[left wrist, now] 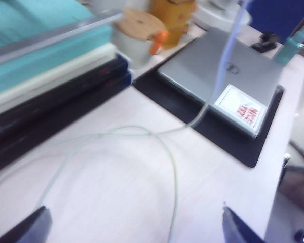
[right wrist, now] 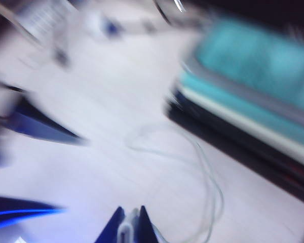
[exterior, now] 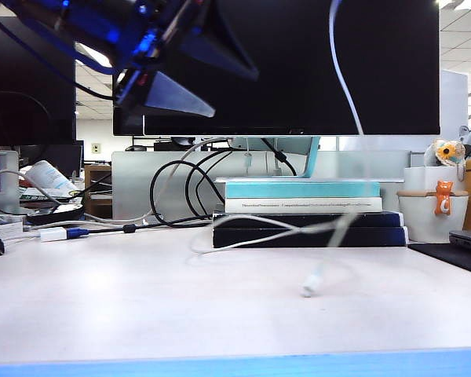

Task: Unfold the white charging cable into a straight cable.

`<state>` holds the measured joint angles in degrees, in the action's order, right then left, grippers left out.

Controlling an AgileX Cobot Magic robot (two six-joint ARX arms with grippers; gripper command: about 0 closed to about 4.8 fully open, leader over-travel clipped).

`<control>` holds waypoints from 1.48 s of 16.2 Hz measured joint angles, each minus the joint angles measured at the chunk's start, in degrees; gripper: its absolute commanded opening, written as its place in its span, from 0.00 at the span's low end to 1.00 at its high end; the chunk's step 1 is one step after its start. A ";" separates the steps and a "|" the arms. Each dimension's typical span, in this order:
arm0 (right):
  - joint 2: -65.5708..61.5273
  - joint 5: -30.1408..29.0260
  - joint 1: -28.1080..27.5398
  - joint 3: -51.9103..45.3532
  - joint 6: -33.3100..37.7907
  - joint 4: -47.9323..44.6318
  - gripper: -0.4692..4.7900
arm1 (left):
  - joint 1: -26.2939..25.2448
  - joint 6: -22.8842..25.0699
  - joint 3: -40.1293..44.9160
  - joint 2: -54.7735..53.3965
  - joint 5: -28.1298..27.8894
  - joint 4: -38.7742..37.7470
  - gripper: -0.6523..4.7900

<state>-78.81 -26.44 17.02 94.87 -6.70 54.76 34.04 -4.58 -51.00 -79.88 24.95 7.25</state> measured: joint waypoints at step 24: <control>16.94 -20.70 0.15 0.07 6.21 1.79 0.07 | 7.48 9.79 -0.09 -2.62 -54.42 22.45 0.55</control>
<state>-61.87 -47.13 17.17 94.94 -0.49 56.55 41.52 5.21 -51.09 -82.50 -29.47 29.69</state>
